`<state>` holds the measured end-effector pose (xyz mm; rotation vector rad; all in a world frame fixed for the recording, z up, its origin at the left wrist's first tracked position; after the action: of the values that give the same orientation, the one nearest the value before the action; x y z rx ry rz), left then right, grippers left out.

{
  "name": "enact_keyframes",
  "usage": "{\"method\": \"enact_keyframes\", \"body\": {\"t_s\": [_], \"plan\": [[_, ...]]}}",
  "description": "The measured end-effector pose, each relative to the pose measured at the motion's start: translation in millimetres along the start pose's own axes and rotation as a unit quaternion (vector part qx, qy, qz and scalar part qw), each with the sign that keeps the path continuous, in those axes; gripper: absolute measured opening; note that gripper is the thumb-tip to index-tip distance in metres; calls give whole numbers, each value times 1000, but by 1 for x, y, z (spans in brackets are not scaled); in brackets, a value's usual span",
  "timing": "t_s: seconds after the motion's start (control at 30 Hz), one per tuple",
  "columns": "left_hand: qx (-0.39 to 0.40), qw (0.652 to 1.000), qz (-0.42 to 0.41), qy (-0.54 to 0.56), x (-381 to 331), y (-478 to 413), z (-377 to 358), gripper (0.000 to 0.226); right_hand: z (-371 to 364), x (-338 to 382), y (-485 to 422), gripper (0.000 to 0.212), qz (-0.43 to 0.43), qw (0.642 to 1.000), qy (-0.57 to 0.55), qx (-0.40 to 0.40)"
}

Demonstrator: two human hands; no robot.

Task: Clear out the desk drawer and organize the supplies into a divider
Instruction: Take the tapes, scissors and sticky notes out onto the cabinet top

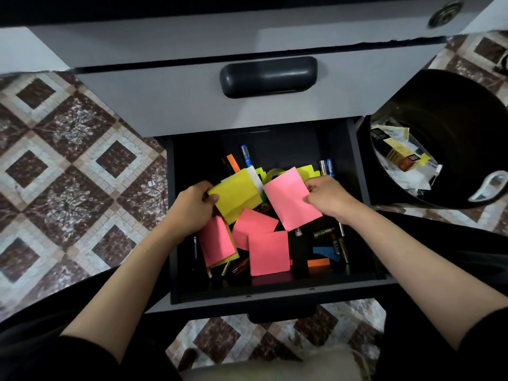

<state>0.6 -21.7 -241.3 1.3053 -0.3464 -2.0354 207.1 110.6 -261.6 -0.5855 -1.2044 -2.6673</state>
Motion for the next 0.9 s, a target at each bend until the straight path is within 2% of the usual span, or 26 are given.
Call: {"method": "enact_keyframes", "body": {"t_s": [0.13,0.23,0.37,0.43,0.53,0.63,0.7,0.77,0.9], "plan": [[-45,991,13,123,-5,-1,0,7,5,0,-1,15,-10,999,-28,-24],[-74,987,-1,144,-8,-1,2,2,5,0,0,19,-11,999,-46,-24],[-61,998,19,-6,3,-7,7,8,8,-1,-2,20,-16,997,-60,-42],[-55,992,15,-115,5,-5,6,22,9,-2,-2,24,-19,997,-65,-49],[-89,972,-37,-216,2,2,-2,40,10,-5,-3,21,-28,995,-70,-65],[-118,949,-123,-264,0,8,-14,45,15,-9,-3,17,-32,991,-91,-91],[-70,939,-170,-290,-1,9,-30,44,20,-10,-2,15,-31,988,-97,-115],[1,930,-182,-320,-2,9,-50,49,23,-11,0,13,-24,987,-100,-124],[110,875,-197,-428,-3,-1,-77,65,25,-12,5,14,-18,989,-85,-119]]}}
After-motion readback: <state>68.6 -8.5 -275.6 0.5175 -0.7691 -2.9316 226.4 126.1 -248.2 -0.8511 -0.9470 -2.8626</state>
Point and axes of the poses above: each hand's wrist, its own y-axis away from the middle knuckle, its own z-axis out of the back of the hand, x = y × z, the point moved 1 cm from there along -y, towards the middle knuckle, and after that the axes turned 9 degrees about y, right-handed, at the moved point
